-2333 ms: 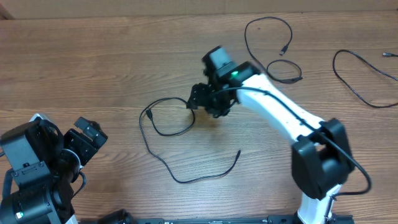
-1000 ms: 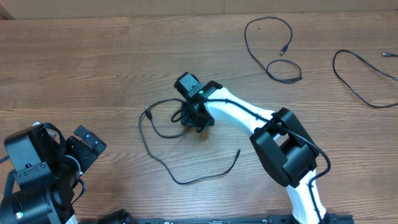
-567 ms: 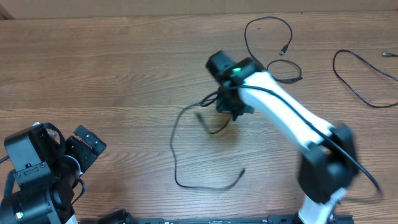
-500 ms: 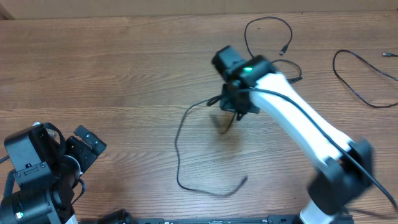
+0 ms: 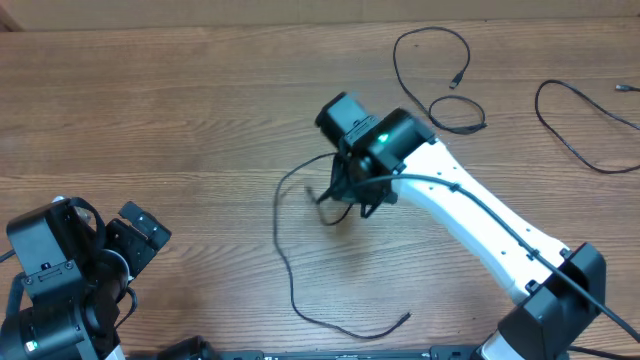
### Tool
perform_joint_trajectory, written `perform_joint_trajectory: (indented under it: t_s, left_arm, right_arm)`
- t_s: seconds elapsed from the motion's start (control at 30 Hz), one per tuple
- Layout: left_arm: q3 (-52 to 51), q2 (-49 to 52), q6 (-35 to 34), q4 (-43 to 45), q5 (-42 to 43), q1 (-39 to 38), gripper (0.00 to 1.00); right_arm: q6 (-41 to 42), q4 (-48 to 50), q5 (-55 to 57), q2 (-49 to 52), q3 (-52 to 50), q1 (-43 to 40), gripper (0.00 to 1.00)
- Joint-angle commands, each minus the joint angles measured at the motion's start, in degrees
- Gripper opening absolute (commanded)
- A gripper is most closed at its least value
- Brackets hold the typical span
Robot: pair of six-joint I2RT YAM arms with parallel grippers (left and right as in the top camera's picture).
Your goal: Untangle cables
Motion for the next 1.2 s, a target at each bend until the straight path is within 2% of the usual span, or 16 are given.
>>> perform_joint_trajectory:
  t_s: [0.0, 0.07, 0.17, 0.27, 0.3, 0.33, 0.37, 0.4, 0.43, 0.47, 0.5, 0.6, 0.73, 0.9, 1.03, 1.17]
  left_arm:
    - [0.7, -0.1, 0.9, 0.0, -1.0, 0.3, 0.99]
    - [0.7, -0.1, 0.9, 0.0, -1.0, 0.3, 0.99]
    - [0.7, -0.1, 0.9, 0.0, -1.0, 0.3, 1.0]
    - [0.7, -0.1, 0.9, 0.0, -1.0, 0.3, 1.0]
    - [0.7, -0.1, 0.9, 0.0, -1.0, 0.3, 1.0]
    - [0.7, -0.1, 0.9, 0.0, -1.0, 0.3, 0.99]
    - [0.7, -0.1, 0.9, 0.0, -1.0, 0.3, 1.0]
    - [0.7, -0.1, 0.9, 0.0, -1.0, 0.3, 1.0]
    - [0.7, -0.1, 0.9, 0.0, -1.0, 0.3, 1.0]
    - [0.7, -0.1, 0.9, 0.0, -1.0, 0.3, 0.99]
    - [0.7, -0.1, 0.9, 0.0, -1.0, 0.3, 1.0]
    - [0.7, -0.1, 0.9, 0.0, -1.0, 0.3, 1.0]
    - [0.7, -0.1, 0.9, 0.0, -1.0, 0.3, 1.0]
    - [0.7, -0.1, 0.9, 0.0, -1.0, 0.3, 0.99]
    - [0.7, -0.1, 0.9, 0.0, -1.0, 0.3, 0.99]
    - [0.7, -0.1, 0.9, 0.0, -1.0, 0.3, 0.99]
  right_arm:
    - [-0.9, -0.8, -0.5, -0.2, -0.6, 0.9, 0.05]
    - [-0.9, -0.6, -0.5, -0.2, -1.3, 1.2, 0.06]
    - [-2.6, 3.1, -0.5, -0.2, -3.3, 1.2, 0.12]
    - [-11.1, 11.5, -0.5, -0.1, -4.9, 0.9, 0.12]
    - [-16.2, 14.9, -0.5, 0.0, -5.1, 0.8, 0.12]
    - [-20.1, 17.4, -0.5, 0.1, -5.1, 0.8, 0.16]
    - [-23.4, 19.7, -0.5, 0.2, -5.1, 0.8, 0.27]
    - [-26.1, 22.0, -0.5, 0.2, -5.0, 0.8, 0.54]
    - [-27.1, 23.8, -0.3, 0.2, -5.0, 0.8, 0.89]
    - [-27.5, 24.7, -0.3, 0.2, -5.0, 0.8, 0.97]
    - [-27.4, 25.0, -0.1, 0.2, -5.0, 0.8, 1.0]
    - [-25.3, 23.1, 0.7, 0.2, -4.9, 0.8, 1.0]
    - [-7.4, 12.7, 8.9, -0.6, -4.9, 0.7, 1.0]
    - [6.1, -2.3, 12.9, -6.6, -4.9, 0.6, 1.0]
    - [13.2, -8.3, 12.7, -12.7, -5.0, 0.6, 1.0]
    - [13.6, -10.8, 7.8, -15.2, -5.5, 2.1, 1.0]
